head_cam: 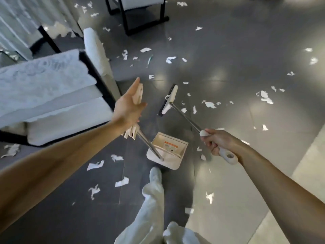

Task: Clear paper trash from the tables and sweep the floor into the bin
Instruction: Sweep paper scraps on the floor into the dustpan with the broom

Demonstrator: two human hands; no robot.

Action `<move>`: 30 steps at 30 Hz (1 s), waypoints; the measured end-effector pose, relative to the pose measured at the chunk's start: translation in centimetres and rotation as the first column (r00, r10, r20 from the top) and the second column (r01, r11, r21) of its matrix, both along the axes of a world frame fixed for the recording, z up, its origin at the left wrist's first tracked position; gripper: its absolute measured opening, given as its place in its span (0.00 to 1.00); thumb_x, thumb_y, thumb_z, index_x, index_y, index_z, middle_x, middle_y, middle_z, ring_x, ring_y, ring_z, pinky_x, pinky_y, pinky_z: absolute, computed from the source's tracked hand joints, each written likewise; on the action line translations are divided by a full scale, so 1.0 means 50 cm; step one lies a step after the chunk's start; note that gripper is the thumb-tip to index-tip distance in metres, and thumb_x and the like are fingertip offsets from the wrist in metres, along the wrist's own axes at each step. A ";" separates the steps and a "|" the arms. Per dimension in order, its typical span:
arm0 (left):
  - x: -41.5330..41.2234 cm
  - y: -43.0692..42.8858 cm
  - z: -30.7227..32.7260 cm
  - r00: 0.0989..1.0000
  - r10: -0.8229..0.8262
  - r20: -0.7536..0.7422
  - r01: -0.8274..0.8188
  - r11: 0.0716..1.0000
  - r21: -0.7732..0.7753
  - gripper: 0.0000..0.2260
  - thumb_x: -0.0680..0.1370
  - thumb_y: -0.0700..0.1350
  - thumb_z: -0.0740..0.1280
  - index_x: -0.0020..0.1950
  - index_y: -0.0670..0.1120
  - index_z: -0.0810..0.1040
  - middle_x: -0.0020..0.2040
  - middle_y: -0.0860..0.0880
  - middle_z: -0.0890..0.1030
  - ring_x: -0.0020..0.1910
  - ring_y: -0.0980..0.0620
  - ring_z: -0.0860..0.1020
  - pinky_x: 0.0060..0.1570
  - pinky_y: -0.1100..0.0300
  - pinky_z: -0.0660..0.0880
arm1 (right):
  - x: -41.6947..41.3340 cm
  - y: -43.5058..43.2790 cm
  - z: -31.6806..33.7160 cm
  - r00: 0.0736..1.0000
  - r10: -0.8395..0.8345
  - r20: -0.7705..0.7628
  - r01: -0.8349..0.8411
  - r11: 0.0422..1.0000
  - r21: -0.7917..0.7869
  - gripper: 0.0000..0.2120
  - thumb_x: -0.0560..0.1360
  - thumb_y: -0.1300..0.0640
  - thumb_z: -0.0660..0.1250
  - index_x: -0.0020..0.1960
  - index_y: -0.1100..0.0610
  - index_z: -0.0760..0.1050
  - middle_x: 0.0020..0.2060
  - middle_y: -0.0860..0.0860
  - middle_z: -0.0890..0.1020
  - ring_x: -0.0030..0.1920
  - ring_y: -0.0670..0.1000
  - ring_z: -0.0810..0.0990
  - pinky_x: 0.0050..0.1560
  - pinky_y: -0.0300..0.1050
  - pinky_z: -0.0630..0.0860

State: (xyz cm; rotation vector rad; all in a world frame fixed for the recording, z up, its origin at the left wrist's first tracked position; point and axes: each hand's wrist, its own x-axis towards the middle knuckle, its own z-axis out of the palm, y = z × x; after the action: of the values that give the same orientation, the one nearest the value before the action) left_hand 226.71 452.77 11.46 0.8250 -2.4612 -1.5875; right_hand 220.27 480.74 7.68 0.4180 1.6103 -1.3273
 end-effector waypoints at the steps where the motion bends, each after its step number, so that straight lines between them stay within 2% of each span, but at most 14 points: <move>1: -0.064 -0.013 0.000 1.000 0.000 -0.004 0.000 1.000 -0.012 0.35 0.76 0.40 0.66 0.72 0.70 0.56 0.69 0.57 0.70 0.22 0.59 0.72 0.25 0.62 0.73 | -0.057 -0.014 -0.002 1.000 -0.016 -0.004 0.016 1.000 -0.013 0.14 0.79 0.68 0.60 0.60 0.53 0.67 0.32 0.51 0.66 0.19 0.41 0.63 0.16 0.30 0.58; 5: -0.323 -0.065 0.010 0.997 -0.072 -0.003 0.072 0.996 -0.061 0.34 0.77 0.40 0.63 0.74 0.67 0.55 0.63 0.51 0.77 0.21 0.59 0.72 0.23 0.64 0.72 | -0.280 -0.065 0.002 0.997 -0.065 -0.046 0.064 0.997 -0.035 0.16 0.79 0.68 0.61 0.63 0.53 0.68 0.29 0.51 0.67 0.19 0.42 0.64 0.17 0.31 0.60; 9: -0.596 -0.097 0.035 0.992 -0.123 -0.009 0.122 0.987 -0.108 0.33 0.76 0.38 0.61 0.75 0.64 0.58 0.65 0.50 0.76 0.19 0.61 0.71 0.20 0.68 0.69 | -0.508 -0.096 0.022 0.992 -0.115 -0.059 0.108 0.988 -0.109 0.14 0.79 0.67 0.62 0.61 0.54 0.68 0.30 0.51 0.67 0.21 0.42 0.64 0.17 0.31 0.60; 12: -0.800 -0.109 0.048 0.993 -0.119 -0.008 0.117 0.983 -0.141 0.33 0.74 0.38 0.62 0.73 0.66 0.59 0.61 0.47 0.79 0.19 0.60 0.71 0.21 0.67 0.70 | -0.671 -0.102 0.035 0.985 -0.163 -0.056 0.154 0.977 -0.146 0.19 0.78 0.67 0.63 0.66 0.52 0.66 0.30 0.51 0.68 0.21 0.42 0.64 0.17 0.31 0.61; 14: -0.938 -0.117 0.045 0.992 -0.122 -0.017 0.118 0.981 -0.154 0.35 0.74 0.38 0.63 0.73 0.68 0.59 0.61 0.51 0.79 0.20 0.60 0.72 0.23 0.66 0.72 | -0.791 -0.100 0.034 0.980 -0.187 -0.067 0.178 0.976 -0.126 0.25 0.78 0.67 0.63 0.72 0.52 0.63 0.31 0.52 0.67 0.21 0.42 0.64 0.18 0.32 0.62; 17: -1.151 -0.128 0.033 0.995 -0.097 -0.012 0.094 0.981 -0.168 0.36 0.72 0.38 0.65 0.71 0.70 0.59 0.62 0.55 0.77 0.25 0.60 0.74 0.27 0.65 0.73 | -0.990 -0.093 0.013 0.981 -0.171 -0.088 0.162 0.981 -0.106 0.30 0.78 0.67 0.63 0.76 0.52 0.59 0.31 0.52 0.68 0.22 0.42 0.65 0.19 0.33 0.63; 20: -1.360 -0.148 0.031 0.998 -0.055 -0.010 0.052 0.977 -0.208 0.37 0.72 0.39 0.65 0.71 0.71 0.58 0.60 0.58 0.74 0.28 0.61 0.76 0.26 0.69 0.72 | -1.197 -0.085 0.002 0.981 -0.173 -0.083 0.166 0.982 -0.094 0.32 0.78 0.68 0.63 0.77 0.51 0.57 0.30 0.52 0.68 0.21 0.43 0.65 0.18 0.33 0.63; 21: -1.429 -0.156 0.035 0.999 -0.048 -0.021 0.042 0.974 -0.224 0.37 0.71 0.39 0.66 0.72 0.69 0.58 0.61 0.57 0.75 0.33 0.60 0.78 0.29 0.70 0.72 | -1.266 -0.082 0.003 0.982 -0.175 -0.073 0.166 0.980 -0.105 0.32 0.77 0.68 0.63 0.77 0.51 0.57 0.30 0.53 0.68 0.21 0.43 0.65 0.18 0.33 0.63; 23: -1.563 -0.176 0.049 0.999 -0.020 -0.029 0.012 0.967 -0.254 0.37 0.71 0.39 0.66 0.74 0.66 0.58 0.66 0.56 0.74 0.49 0.55 0.79 0.42 0.68 0.72 | -1.401 -0.085 0.009 0.984 -0.166 -0.071 0.158 0.982 -0.102 0.32 0.77 0.69 0.63 0.77 0.50 0.57 0.30 0.52 0.68 0.21 0.43 0.65 0.18 0.33 0.62; 25: -1.687 -0.201 0.056 0.997 0.038 -0.063 -0.054 0.964 -0.262 0.37 0.72 0.38 0.66 0.74 0.64 0.58 0.68 0.54 0.73 0.56 0.53 0.77 0.48 0.65 0.72 | -1.535 -0.096 0.019 0.986 -0.149 -0.069 0.141 0.984 -0.106 0.32 0.78 0.68 0.63 0.76 0.50 0.58 0.31 0.52 0.68 0.22 0.43 0.65 0.19 0.33 0.62; 28: -1.872 -0.238 0.055 0.988 0.113 -0.105 -0.136 0.959 -0.248 0.35 0.73 0.38 0.66 0.74 0.64 0.59 0.68 0.51 0.74 0.53 0.49 0.79 0.47 0.60 0.77 | -1.737 -0.129 0.027 0.988 -0.135 -0.070 0.125 0.984 -0.129 0.28 0.78 0.68 0.63 0.72 0.47 0.61 0.33 0.52 0.67 0.22 0.43 0.65 0.19 0.33 0.62; 30: -2.003 -0.267 0.044 0.986 0.123 -0.116 -0.148 0.962 -0.231 0.35 0.73 0.38 0.65 0.74 0.65 0.59 0.67 0.51 0.75 0.50 0.47 0.81 0.38 0.60 0.78 | -1.877 -0.160 0.019 0.989 -0.131 -0.070 0.122 0.984 -0.131 0.26 0.78 0.68 0.63 0.70 0.49 0.63 0.33 0.52 0.66 0.21 0.43 0.64 0.18 0.33 0.62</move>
State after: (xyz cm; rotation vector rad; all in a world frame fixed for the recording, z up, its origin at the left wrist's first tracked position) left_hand 126.53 439.42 13.69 0.8326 -2.4053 -1.2253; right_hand 126.43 472.72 8.65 0.4008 1.5742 -1.5500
